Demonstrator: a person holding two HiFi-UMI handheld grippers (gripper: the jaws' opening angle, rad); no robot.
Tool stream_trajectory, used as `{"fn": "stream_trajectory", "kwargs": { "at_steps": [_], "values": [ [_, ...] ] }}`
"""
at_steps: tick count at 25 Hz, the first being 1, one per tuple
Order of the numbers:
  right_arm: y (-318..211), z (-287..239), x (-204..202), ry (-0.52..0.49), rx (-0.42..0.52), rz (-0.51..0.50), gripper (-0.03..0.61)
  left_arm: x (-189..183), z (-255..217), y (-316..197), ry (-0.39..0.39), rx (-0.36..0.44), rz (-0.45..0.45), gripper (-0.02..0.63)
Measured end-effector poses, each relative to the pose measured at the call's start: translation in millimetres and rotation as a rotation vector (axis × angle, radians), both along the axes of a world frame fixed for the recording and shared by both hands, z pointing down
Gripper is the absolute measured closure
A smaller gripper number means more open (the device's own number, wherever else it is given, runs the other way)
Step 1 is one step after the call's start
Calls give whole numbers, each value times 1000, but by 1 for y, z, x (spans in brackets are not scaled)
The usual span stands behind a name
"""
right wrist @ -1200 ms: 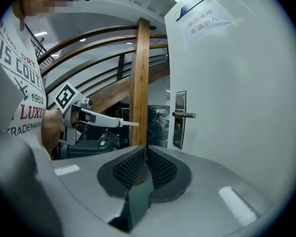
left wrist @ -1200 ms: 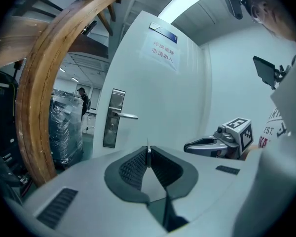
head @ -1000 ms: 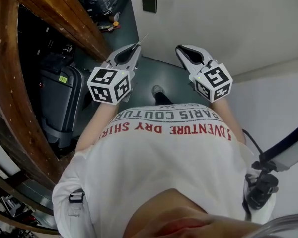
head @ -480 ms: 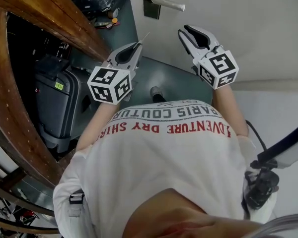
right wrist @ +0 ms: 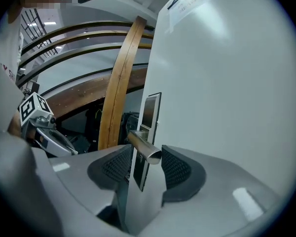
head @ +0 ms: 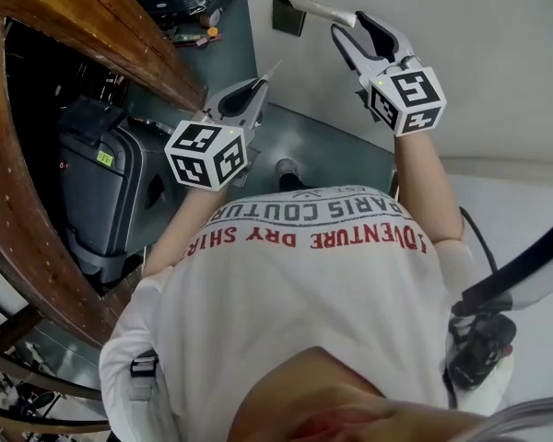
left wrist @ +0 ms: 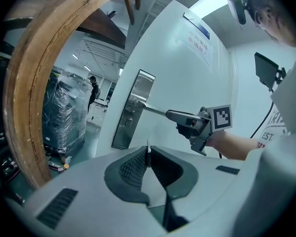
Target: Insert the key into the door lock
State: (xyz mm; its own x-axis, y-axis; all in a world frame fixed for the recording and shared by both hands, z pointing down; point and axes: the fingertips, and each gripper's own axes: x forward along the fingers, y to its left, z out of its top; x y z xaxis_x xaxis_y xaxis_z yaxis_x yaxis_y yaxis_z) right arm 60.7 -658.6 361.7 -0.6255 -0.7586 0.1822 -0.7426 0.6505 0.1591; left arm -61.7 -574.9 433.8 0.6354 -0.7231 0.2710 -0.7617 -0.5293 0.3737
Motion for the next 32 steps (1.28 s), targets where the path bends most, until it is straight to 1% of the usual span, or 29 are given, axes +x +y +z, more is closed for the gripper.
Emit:
{"fn": "stream_trajectory", "kwargs": {
  "at_steps": [3, 6, 8, 10, 14, 15, 18, 19, 23, 24, 26, 32],
  "values": [
    [-5, 4, -1, 13, -4, 6, 410, 1, 2, 0, 15, -9, 4, 591],
    [-7, 5, 0, 16, -1, 2, 428, 1, 5, -3, 28, -15, 2, 591],
    [-7, 5, 1, 15, 2, -5, 430, -1, 7, -7, 62, -30, -9, 591],
    [-8, 6, 0, 13, 2, -9, 431, -3, 5, -12, 138, -54, -35, 591],
    [-7, 7, 0, 8, 6, -9, 431, -2, -8, -29, 332, -93, -70, 591],
    [-7, 7, 0, 7, 6, -9, 431, 0, -11, -35, 397, -111, -73, 591],
    [-7, 6, 0, 10, 5, -15, 433, 5, -15, -57, 644, -195, -90, 591],
    [-7, 6, -1, 10, 5, -16, 433, 6, -14, -65, 711, -221, -103, 591],
    [-5, 6, 1, 8, 0, -17, 433, 15, 8, -91, 911, -338, -167, 591],
    [-5, 6, 1, 8, 0, -17, 433, 16, 14, -97, 947, -364, -183, 591],
    [-5, 7, 1, 7, -1, -19, 433, 18, 24, -105, 990, -391, -212, 591],
    [-6, 5, 0, 3, -1, -22, 433, 19, 24, -117, 1038, -390, -246, 591]
  ]
}}
